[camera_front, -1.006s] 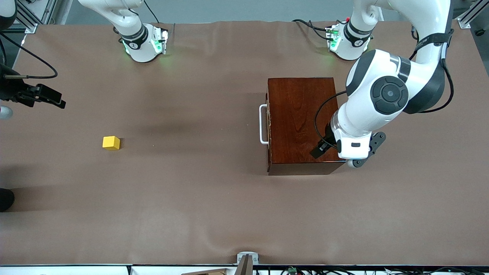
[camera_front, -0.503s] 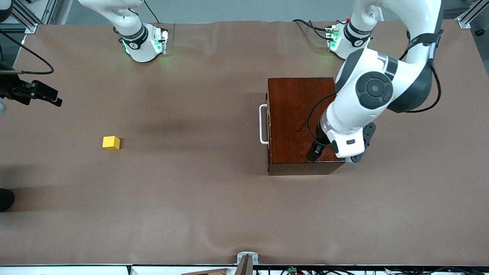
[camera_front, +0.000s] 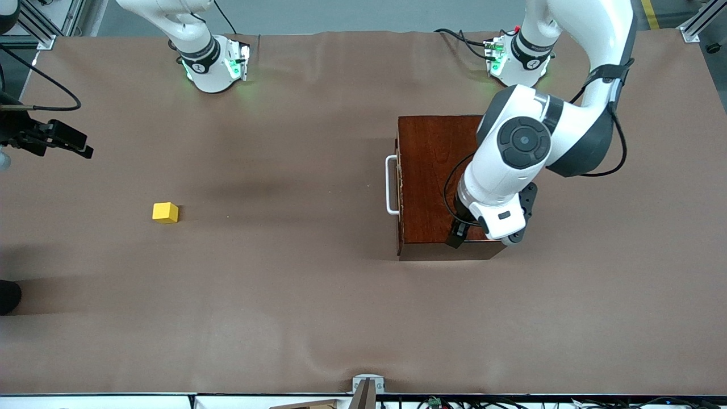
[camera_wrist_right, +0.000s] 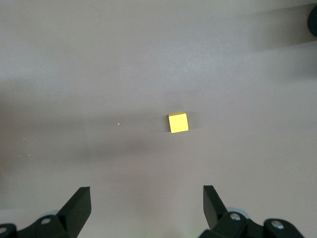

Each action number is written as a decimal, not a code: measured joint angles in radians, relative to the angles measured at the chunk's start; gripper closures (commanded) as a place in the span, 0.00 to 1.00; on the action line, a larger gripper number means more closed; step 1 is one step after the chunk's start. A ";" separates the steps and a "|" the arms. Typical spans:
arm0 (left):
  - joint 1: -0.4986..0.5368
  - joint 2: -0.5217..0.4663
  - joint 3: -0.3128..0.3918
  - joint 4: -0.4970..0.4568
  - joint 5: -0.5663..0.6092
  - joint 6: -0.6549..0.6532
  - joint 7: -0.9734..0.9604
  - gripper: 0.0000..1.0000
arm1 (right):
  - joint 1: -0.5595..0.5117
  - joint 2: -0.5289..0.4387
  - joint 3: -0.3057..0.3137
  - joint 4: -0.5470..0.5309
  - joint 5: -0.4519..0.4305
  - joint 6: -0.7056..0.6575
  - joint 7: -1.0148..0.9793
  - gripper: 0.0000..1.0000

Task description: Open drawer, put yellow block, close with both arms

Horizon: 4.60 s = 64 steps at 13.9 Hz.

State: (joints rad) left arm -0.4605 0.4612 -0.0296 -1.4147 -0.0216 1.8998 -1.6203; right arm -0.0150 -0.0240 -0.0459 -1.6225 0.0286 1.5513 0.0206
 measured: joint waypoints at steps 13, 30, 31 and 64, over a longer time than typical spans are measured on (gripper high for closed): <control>-0.046 0.039 0.000 0.000 0.012 0.051 -0.018 0.00 | 0.000 0.000 0.000 -0.001 0.000 0.000 0.000 0.00; -0.050 0.082 0.007 0.037 0.041 0.076 0.035 0.00 | 0.000 0.000 0.000 -0.001 0.000 0.000 0.000 0.00; -0.062 0.094 0.006 0.050 0.045 0.076 0.081 0.00 | 0.000 0.000 0.000 -0.001 0.000 0.000 0.000 0.00; -0.356 0.323 -0.003 0.172 0.070 -0.091 0.634 0.00 | 0.000 0.000 -0.002 -0.009 0.000 -0.003 0.000 0.00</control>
State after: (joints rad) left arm -0.8164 0.7839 -0.0324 -1.2428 0.0486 1.8091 -0.9859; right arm -0.0149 -0.0239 -0.0474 -1.6318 0.0286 1.5480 0.0205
